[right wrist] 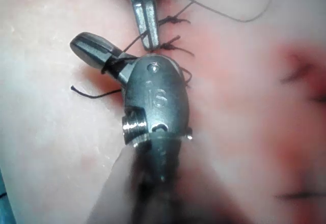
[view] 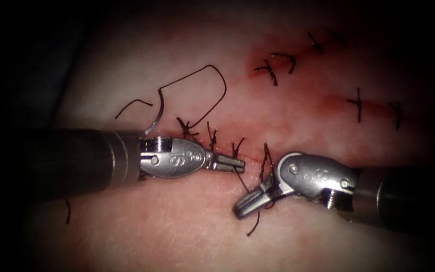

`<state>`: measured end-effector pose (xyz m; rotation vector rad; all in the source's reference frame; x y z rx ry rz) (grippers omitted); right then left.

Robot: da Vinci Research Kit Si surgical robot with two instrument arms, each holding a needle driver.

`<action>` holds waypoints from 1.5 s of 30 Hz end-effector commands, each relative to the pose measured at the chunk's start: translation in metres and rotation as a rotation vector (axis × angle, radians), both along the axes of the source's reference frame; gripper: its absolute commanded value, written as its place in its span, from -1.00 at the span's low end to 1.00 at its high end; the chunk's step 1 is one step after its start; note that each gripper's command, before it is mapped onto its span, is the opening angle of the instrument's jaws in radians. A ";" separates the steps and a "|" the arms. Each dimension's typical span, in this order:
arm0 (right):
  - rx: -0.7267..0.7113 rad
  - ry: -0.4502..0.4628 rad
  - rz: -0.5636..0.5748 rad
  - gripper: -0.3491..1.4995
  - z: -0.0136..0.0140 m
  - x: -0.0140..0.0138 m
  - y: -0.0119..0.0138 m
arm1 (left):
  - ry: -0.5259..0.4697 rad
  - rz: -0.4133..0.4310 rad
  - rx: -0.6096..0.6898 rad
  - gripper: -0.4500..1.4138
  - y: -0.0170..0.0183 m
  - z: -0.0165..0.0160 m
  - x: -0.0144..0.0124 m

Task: Wound Closure
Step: Grab the suture tail with the right grasper.

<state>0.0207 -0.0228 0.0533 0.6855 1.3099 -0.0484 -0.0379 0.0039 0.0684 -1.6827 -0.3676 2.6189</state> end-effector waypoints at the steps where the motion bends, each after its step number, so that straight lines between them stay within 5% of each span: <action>1: -0.006 -0.010 -0.028 -0.36 0.0003 0.0013 -0.0007 | 0.001 0.000 -0.001 -1.00 -0.0001 0.0007 -0.0005; 5: -0.054 -0.038 -0.097 0.09 0.0001 0.0019 -0.0015 | 0.002 0.002 0.000 -1.00 -0.0001 0.0007 -0.0005; 17: -0.239 -0.166 -0.200 0.69 0.0025 0.0016 -0.0039 | 0.006 0.000 0.008 -1.00 -0.0003 0.0007 0.0001; 26: -0.329 -0.183 -0.255 -0.02 0.0031 0.0011 -0.0048 | 0.006 0.001 0.011 -1.00 -0.0006 0.0009 0.0003; 27: -0.339 -0.190 -0.263 -0.16 0.0031 0.0011 -0.0048 | 0.007 0.001 0.010 -1.00 -0.0006 0.0009 0.0003; 28: -0.353 -0.206 -0.288 -0.82 0.0031 0.0011 -0.0047 | 0.007 0.001 0.009 -1.00 -0.0007 0.0009 0.0003; 29: -0.359 -0.223 -0.316 -1.00 0.0031 0.0011 -0.0047 | 0.007 0.001 0.009 -1.00 -0.0008 0.0009 0.0003; 38: -0.364 -0.266 -0.356 -1.00 0.0029 0.0009 -0.0038 | 0.012 0.002 0.017 -1.00 -0.0023 0.0007 0.0014; 45: -0.298 -0.214 -0.217 -1.00 0.0023 0.0001 0.0000 | 0.025 -0.002 0.016 -1.00 -0.0041 0.0006 0.0020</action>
